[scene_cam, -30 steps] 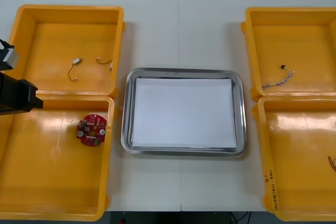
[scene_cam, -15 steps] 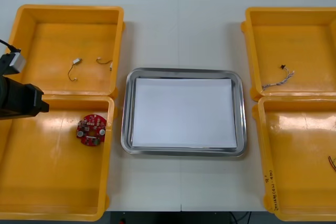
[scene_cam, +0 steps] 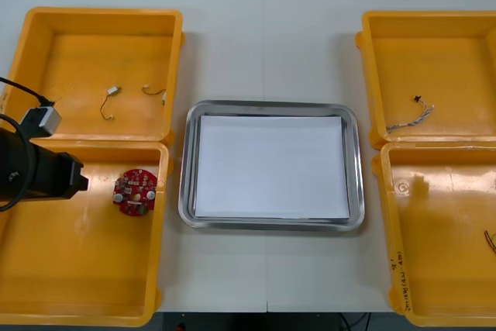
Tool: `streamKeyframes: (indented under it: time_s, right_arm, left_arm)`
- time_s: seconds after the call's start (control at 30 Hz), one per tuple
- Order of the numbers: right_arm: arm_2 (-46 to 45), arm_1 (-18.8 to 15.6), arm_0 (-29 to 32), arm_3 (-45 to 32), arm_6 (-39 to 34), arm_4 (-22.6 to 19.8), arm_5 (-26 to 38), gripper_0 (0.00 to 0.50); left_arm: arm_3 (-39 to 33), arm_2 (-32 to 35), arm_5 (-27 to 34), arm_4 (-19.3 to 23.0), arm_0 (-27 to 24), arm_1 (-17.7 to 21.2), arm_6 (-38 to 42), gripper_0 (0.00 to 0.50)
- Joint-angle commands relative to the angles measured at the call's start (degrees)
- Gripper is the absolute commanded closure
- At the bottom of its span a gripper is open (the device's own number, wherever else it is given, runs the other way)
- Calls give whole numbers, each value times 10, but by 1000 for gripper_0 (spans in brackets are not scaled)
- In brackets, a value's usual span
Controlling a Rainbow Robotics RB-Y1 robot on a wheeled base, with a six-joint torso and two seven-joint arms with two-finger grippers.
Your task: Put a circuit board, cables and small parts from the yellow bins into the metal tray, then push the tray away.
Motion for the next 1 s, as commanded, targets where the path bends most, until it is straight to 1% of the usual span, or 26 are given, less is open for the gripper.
streamKeyframes:
  time_s: [0.03,0.17,0.3,0.4,0.53,0.77,1.0]
  right_arm:
    - [2,-33,56,-17,61,-7,-51,0]
    - [10,-34,80,-14,73,-8,-78,0]
    - [30,-37,99,-5,75,-6,-122,0]
    - [47,-39,99,7,76,-3,-143,0]
    - [66,-39,99,25,76,-5,-167,0]
    - [81,-39,99,46,81,-4,-176,0]
    - [90,-38,98,68,89,1,-178,0]
  left_arm:
    - [-22,-24,-49,-16,30,-13,35,0]
    - [-22,-39,-78,-25,39,-13,33,0]
    - [-22,-57,-104,-36,49,-13,34,0]
    - [-21,-71,-118,-44,52,-13,38,0]
    - [-21,-89,-122,-59,52,-12,40,0]
    - [-15,-122,-136,-95,52,-12,46,0]
    - [4,-139,-166,-111,52,-12,47,0]
